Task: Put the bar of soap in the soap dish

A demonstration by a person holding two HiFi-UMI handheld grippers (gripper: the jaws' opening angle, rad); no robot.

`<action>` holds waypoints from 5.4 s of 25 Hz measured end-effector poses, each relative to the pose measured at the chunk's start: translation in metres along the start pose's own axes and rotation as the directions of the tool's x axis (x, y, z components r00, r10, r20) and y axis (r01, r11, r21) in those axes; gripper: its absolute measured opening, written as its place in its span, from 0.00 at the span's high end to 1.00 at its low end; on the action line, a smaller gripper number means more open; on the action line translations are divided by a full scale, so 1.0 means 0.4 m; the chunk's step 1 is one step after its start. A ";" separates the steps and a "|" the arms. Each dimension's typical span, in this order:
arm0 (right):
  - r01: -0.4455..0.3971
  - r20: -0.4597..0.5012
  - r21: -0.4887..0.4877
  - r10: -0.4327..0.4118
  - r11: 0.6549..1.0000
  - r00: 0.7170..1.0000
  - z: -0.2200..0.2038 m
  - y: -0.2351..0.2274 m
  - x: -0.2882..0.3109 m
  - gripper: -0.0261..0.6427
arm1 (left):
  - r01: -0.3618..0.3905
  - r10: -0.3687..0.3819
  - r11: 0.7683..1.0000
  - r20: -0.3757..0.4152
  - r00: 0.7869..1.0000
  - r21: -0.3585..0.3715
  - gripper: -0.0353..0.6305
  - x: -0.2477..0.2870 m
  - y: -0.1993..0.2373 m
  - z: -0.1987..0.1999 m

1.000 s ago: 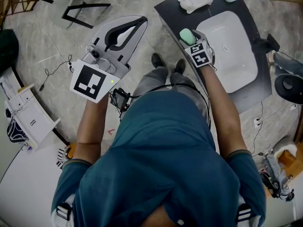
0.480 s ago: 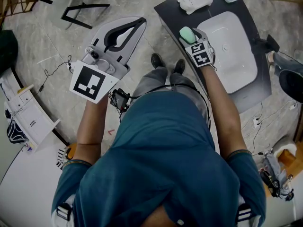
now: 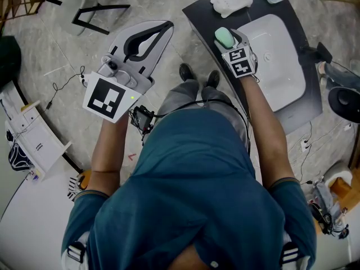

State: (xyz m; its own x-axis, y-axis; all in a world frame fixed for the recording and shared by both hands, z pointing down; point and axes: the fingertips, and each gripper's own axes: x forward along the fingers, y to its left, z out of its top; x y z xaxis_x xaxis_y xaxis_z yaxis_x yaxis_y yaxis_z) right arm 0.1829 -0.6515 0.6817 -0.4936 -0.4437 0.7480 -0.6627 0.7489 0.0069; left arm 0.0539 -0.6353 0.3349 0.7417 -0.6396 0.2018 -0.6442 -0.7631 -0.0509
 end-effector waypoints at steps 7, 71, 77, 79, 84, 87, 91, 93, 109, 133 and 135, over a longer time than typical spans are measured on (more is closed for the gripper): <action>-0.002 -0.021 0.010 0.002 1.000 1.000 -0.014 -0.022 0.016 0.52 | 0.002 -0.002 1.000 -0.001 1.000 0.001 0.94 0.010 0.005 0.001; -0.502 -0.472 -0.801 0.172 0.326 0.865 0.121 -0.303 0.182 0.52 | -0.275 0.270 0.955 -0.054 0.961 -0.114 0.94 -0.169 0.160 -0.179; -0.561 -0.543 -0.799 0.139 0.217 0.828 0.118 -0.309 0.185 0.52 | -0.280 0.275 0.952 -0.060 0.960 -0.121 0.94 -0.175 0.155 -0.186; -0.582 -0.571 -0.796 0.116 0.167 0.813 0.114 -0.309 0.187 0.52 | -0.281 0.276 0.952 -0.058 0.959 -0.121 0.94 -0.175 0.152 -0.189; -0.626 -0.623 -0.779 0.060 0.048 0.780 0.106 -0.316 0.192 0.55 | -0.282 0.277 0.951 -0.059 0.959 -0.126 0.94 -0.175 0.150 -0.196; -0.647 -0.647 -0.762 0.032 -0.010 0.762 0.114 -0.312 0.186 0.55 | -0.282 0.276 0.951 -0.060 0.959 -0.130 0.94 -0.181 0.156 -0.192; -0.664 -0.665 -0.746 0.005 -0.050 0.746 0.097 -0.315 0.178 0.55 | -0.282 0.277 0.951 -0.056 0.959 -0.127 0.94 -0.188 0.141 -0.194; -0.665 -0.666 -0.744 -0.006 -0.064 0.746 0.087 -0.313 0.173 0.55 | -0.281 0.276 0.952 -0.056 0.960 -0.125 0.94 -0.193 0.130 -0.197; -0.077 0.059 -0.864 0.252 0.498 0.966 0.512 -0.078 -0.103 0.93 | -0.172 0.173 0.984 0.014 0.985 -0.050 0.94 -0.170 0.118 -0.093; 0.084 0.804 0.032 -0.075 0.996 0.590 0.717 0.162 -0.933 0.94 | 0.041 -0.047 0.998 0.111 0.993 0.056 0.94 -0.092 0.018 0.048; 0.099 0.804 0.053 -0.102 0.994 0.585 0.700 0.169 -0.977 0.94 | 0.054 -0.062 0.996 0.122 0.991 0.069 0.94 -0.094 -0.012 0.077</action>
State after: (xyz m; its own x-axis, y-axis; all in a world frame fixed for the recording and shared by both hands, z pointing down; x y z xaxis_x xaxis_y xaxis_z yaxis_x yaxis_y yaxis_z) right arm 0.1732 -0.5651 0.2041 -0.6746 -0.7318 -0.0965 -0.7375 0.6738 0.0457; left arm 0.0348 -0.6106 0.2974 0.7973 -0.5977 0.0841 -0.5891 -0.8009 -0.1071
